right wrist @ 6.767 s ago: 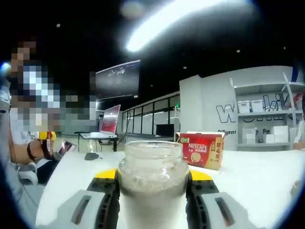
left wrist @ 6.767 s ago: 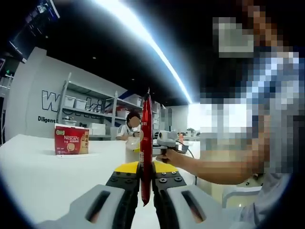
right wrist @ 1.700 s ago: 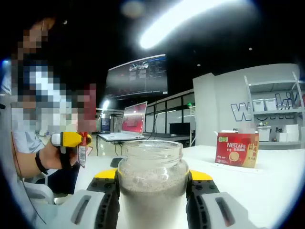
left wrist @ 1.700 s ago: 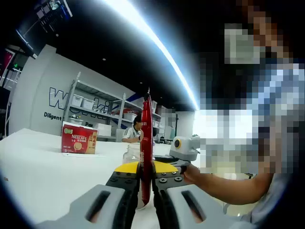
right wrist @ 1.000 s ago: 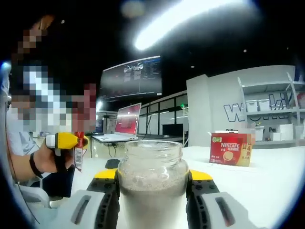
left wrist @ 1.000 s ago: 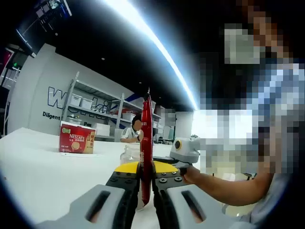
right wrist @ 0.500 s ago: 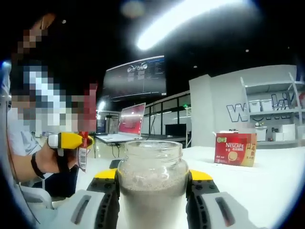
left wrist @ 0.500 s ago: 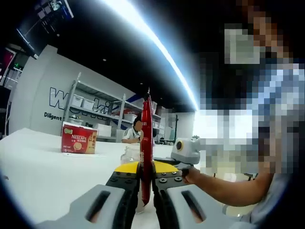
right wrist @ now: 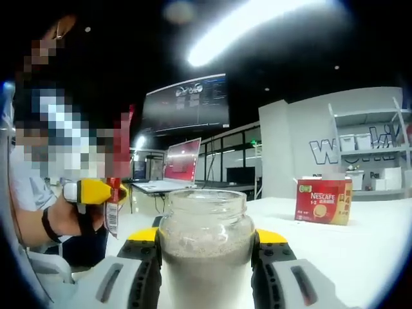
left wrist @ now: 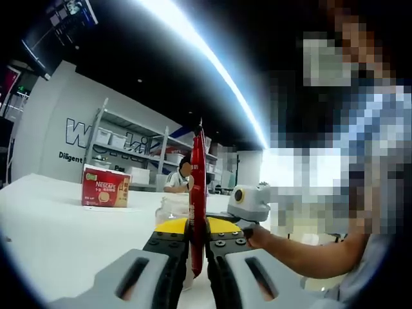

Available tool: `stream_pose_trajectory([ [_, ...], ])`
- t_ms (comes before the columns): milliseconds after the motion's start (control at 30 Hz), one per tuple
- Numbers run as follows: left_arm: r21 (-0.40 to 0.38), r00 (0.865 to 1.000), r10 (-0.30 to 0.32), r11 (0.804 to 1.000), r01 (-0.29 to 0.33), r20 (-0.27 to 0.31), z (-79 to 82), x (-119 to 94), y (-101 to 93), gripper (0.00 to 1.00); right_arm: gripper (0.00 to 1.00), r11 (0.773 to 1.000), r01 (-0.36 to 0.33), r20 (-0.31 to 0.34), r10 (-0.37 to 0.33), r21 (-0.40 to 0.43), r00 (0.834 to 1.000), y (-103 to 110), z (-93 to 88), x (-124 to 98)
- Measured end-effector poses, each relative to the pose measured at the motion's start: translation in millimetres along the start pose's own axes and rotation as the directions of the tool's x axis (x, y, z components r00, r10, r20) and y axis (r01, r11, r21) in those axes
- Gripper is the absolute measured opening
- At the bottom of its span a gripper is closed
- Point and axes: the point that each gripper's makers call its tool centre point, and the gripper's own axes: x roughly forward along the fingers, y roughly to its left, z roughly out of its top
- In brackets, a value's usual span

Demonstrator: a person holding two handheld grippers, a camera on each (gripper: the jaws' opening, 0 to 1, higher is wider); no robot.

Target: Tear open the coffee pouch, take out the coffee, and pour the coffee from the pouch into the cup

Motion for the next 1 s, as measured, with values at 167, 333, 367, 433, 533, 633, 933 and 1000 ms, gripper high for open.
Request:
stream_pose_trajectory([
  [167, -0.003, 1.0, 0.006, 1.0, -0.006, 0.004, 1.4, -2.5, 1.0, 0.12, 0.54, 1.0, -0.005, 0.0, 0.005, 0.001, 1.0, 1.3, -0.1, 1.9],
  [333, -0.005, 1.0, 0.014, 1.0, -0.014, 0.003, 1.8, -5.3, 2.5, 0.12, 0.54, 0.999, -0.032, -0.007, 0.032, -0.003, 0.999, 1.0, -0.1, 2.8],
  [367, -0.001, 1.0, 0.013, 1.0, -0.013, 0.0, 1.6, -5.9, 2.4, 0.12, 0.54, 0.999, -0.05, -0.009, 0.05, -0.003, 0.999, 1.3, -0.2, 2.9],
  [433, 0.004, 1.0, 0.016, 1.0, -0.016, -0.004, 0.8, -7.3, 4.0, 0.12, 0.54, 0.994, -0.106, 0.008, 0.106, 0.001, 0.994, 3.5, 0.5, 2.9],
  [533, -0.007, 1.0, 0.025, 1.0, -0.025, -0.001, 0.3, -11.3, 7.3, 0.12, 0.54, 0.98, -0.198, 0.032, 0.197, 0.008, 0.98, 3.1, 1.0, -0.8],
  [633, -0.004, 1.0, 0.029, 1.0, -0.029, -0.005, -1.0, -12.6, 7.9, 0.12, 0.54, 0.965, -0.262, 0.021, 0.262, 0.008, 0.965, 2.4, 1.1, -5.9],
  [933, -0.004, 0.999, 0.033, 0.999, -0.033, -0.01, -2.6, -9.8, 11.9, 0.12, 0.54, 0.942, -0.334, -0.006, 0.335, 0.012, 0.942, -7.7, 1.2, -23.2],
  [1000, -0.009, 1.0, 0.03, 1.0, -0.03, -0.006, -1.1, -8.9, 11.6, 0.12, 0.54, 0.943, -0.333, -0.01, 0.333, 0.012, 0.943, -10.1, 1.5, -26.7],
])
